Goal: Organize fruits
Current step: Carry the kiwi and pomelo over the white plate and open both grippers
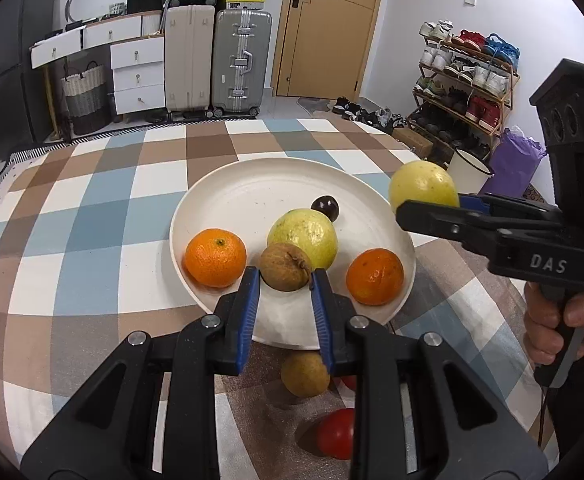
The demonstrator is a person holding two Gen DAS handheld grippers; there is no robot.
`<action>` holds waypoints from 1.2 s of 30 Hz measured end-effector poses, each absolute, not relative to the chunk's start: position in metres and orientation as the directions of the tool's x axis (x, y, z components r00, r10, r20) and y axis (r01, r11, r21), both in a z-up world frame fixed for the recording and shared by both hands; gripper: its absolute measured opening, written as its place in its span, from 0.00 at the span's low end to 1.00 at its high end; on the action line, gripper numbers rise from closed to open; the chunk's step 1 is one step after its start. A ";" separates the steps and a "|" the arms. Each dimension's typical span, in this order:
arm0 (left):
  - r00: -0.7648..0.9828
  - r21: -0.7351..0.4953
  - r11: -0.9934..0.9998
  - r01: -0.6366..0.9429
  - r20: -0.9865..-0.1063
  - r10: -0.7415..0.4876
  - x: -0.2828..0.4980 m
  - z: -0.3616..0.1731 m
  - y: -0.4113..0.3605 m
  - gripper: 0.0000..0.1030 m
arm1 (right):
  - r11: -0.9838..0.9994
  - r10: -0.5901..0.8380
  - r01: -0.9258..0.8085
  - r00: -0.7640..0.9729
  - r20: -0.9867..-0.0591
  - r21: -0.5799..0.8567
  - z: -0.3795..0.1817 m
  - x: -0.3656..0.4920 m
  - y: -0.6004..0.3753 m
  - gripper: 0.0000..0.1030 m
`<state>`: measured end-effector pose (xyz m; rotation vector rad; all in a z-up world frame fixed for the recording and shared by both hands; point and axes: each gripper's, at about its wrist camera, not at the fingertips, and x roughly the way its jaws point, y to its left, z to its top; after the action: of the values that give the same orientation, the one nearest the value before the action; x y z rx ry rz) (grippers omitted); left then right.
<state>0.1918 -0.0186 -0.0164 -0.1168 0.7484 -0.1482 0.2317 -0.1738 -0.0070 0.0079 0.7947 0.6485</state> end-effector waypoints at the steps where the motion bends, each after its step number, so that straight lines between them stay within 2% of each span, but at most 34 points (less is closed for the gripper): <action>1: 0.720 -0.159 0.983 0.092 -0.671 -0.176 0.193 -0.018 -0.019 0.23 | 0.809 0.541 -0.536 0.517 -0.663 0.242 -0.009 0.234 -0.173 0.47; 13: 0.699 -0.144 0.985 0.091 -0.695 -0.166 0.203 -0.032 -0.018 0.23 | 0.816 0.523 -0.529 0.499 -0.691 0.235 -0.026 0.253 -0.157 0.47; 24: 0.685 -0.180 0.982 0.059 -0.708 -0.171 0.214 -0.037 -0.009 0.23 | 0.829 0.496 -0.508 0.471 -0.730 0.235 -0.041 0.268 -0.146 0.47; 32: 0.694 -0.160 0.987 0.031 -0.707 -0.136 0.213 -0.035 -0.006 0.23 | 0.822 0.507 -0.519 0.479 -0.716 0.235 -0.041 0.265 -0.141 0.48; 34: 0.696 -0.160 0.987 0.033 -0.705 -0.137 0.210 -0.033 -0.005 0.26 | 0.818 0.522 -0.525 0.505 -0.687 0.236 -0.033 0.260 -0.144 0.49; 36: 0.706 -0.161 0.986 0.034 -0.695 -0.137 0.208 -0.032 -0.005 0.35 | 0.818 0.529 -0.524 0.526 -0.666 0.237 -0.026 0.256 -0.149 0.50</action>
<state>0.2084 -0.0052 -0.0324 -0.1397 0.7825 -0.0952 0.2556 -0.1487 -0.0257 0.0081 0.7987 0.6295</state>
